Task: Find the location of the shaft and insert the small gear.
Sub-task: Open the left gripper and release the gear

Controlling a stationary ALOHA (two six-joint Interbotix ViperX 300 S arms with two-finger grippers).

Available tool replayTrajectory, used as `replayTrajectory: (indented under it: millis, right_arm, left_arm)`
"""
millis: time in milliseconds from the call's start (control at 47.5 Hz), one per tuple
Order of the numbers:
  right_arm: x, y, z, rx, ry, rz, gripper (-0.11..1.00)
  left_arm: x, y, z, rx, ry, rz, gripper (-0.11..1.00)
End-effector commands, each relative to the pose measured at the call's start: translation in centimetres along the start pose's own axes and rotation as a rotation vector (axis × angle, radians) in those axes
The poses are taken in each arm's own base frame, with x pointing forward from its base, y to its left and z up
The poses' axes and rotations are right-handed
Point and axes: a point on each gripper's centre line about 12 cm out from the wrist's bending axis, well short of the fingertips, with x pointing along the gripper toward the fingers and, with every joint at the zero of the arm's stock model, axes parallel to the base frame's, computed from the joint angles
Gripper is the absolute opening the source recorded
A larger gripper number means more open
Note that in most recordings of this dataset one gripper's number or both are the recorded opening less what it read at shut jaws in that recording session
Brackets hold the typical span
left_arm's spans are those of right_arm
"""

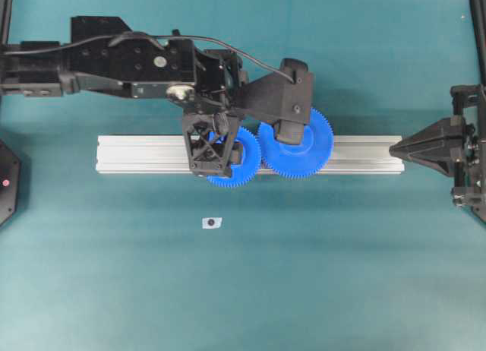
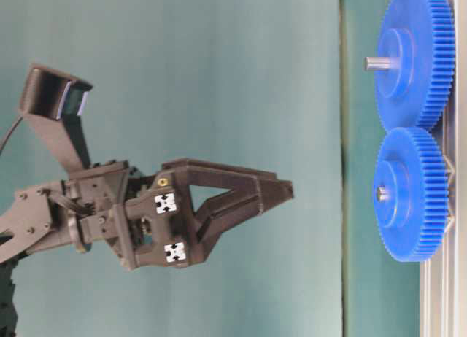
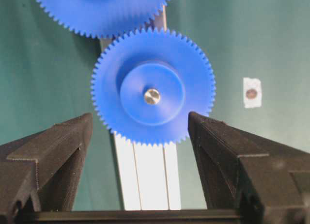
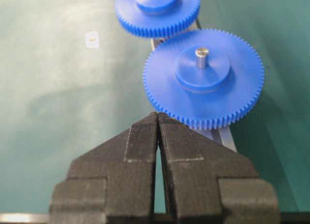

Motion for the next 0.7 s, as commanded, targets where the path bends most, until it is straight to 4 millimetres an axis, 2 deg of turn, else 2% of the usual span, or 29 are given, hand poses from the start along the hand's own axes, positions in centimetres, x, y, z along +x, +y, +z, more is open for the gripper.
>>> replayTrajectory:
  millis: [0,674]
  right_arm:
    - [0.06,-0.01,0.48,0.012,-0.014,-0.002,0.02]
    - [0.07,-0.02,0.42,0.014,-0.013,-0.002,0.02]
  left_arm:
    - [-2.2,0.06,0.58,0.003,-0.057,0.013,0.76]
    - [-2.13,-0.66,0.35,0.019,-0.027,0.002,0.76]
